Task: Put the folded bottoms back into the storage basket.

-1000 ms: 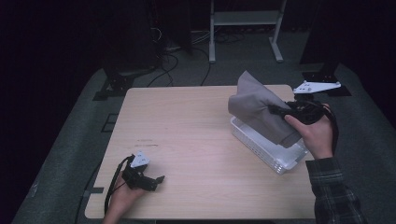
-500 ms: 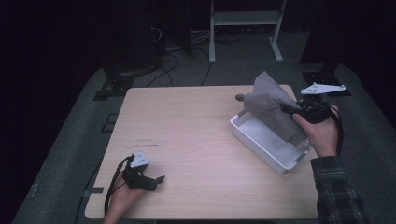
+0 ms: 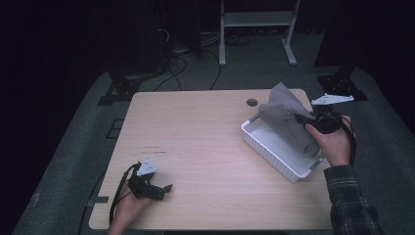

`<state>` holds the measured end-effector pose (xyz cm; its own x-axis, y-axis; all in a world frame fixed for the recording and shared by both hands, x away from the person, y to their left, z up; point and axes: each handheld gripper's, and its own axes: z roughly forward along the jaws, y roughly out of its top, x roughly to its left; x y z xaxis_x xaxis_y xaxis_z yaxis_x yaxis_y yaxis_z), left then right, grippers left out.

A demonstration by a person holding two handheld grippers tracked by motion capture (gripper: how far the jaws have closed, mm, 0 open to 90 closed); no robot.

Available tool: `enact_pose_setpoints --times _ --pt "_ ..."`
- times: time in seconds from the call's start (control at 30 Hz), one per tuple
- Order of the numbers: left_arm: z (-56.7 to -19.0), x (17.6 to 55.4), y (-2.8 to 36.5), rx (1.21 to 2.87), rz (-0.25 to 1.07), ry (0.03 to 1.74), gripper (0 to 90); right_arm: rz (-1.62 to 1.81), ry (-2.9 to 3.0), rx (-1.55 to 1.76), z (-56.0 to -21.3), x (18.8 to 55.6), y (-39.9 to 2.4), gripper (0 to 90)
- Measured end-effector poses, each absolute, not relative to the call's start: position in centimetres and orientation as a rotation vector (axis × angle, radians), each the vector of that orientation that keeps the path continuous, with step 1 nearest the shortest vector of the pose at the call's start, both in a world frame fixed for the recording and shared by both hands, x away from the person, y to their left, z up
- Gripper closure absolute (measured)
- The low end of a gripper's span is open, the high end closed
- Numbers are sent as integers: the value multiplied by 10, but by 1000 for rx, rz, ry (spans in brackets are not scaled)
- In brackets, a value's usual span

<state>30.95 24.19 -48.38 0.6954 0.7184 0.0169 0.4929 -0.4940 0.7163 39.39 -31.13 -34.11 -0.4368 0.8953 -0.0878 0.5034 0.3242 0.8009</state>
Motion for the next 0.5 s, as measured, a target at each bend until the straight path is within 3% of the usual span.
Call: enact_pose_setpoints --times 0.5 --pt "-484 309 242 2196 407 923 0 911 2113 1265 -376 396 -304 688"
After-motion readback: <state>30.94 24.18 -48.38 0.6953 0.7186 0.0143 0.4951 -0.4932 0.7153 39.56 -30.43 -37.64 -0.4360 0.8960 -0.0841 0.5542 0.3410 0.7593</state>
